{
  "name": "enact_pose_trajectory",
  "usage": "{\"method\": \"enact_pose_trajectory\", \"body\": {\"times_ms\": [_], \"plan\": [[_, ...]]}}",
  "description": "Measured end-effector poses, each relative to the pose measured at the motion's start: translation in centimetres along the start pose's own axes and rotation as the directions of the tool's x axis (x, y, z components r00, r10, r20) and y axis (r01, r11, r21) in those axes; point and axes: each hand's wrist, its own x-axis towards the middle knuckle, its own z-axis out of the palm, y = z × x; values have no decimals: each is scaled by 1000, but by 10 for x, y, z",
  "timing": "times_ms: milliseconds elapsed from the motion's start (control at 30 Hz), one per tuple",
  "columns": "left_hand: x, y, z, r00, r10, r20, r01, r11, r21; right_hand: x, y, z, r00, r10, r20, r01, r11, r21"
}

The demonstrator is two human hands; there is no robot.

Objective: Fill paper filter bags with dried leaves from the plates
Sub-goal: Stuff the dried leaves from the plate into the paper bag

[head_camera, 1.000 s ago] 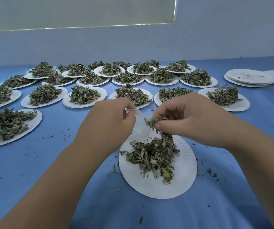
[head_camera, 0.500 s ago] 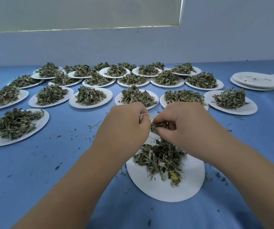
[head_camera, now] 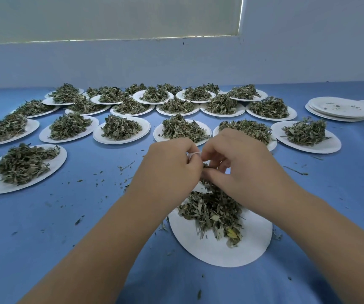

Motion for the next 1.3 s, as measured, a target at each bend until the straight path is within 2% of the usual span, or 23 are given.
{"method": "enact_pose_trajectory", "body": {"times_ms": [100,267,367,467,667,767,1033,1167,1300], "plan": [[0,-1,0,1000,-8,11,8,1000,-25,0,1,-3,999,29,-32,-27,997,75],[0,-2,0,999,-26,32,28,998,-58,-2,4,-13,997,76,-7,-73,976,208],[1,-3,-1,999,-25,43,28,998,-62,-2,8,-20,991,124,-58,-106,962,250],[0,-4,-2,999,-13,44,15,999,-52,-2,13,-27,982,191,-3,-189,971,144],[2,-5,0,999,-18,29,18,1000,-18,-7,8,-24,914,266,306,-254,964,-79],[2,-5,0,1000,-8,30,9,1000,-19,-10,2,-15,902,257,346,-230,966,-120],[0,-5,0,1000,3,29,-2,1000,-26,-12,3,-13,927,232,294,-209,972,-108],[1,-5,-1,1000,3,28,-3,1000,-14,-10,5,-15,941,230,247,-232,973,-21],[1,-5,-1,1000,-10,24,11,1000,-21,-7,7,-17,965,218,143,-232,969,90]]}}
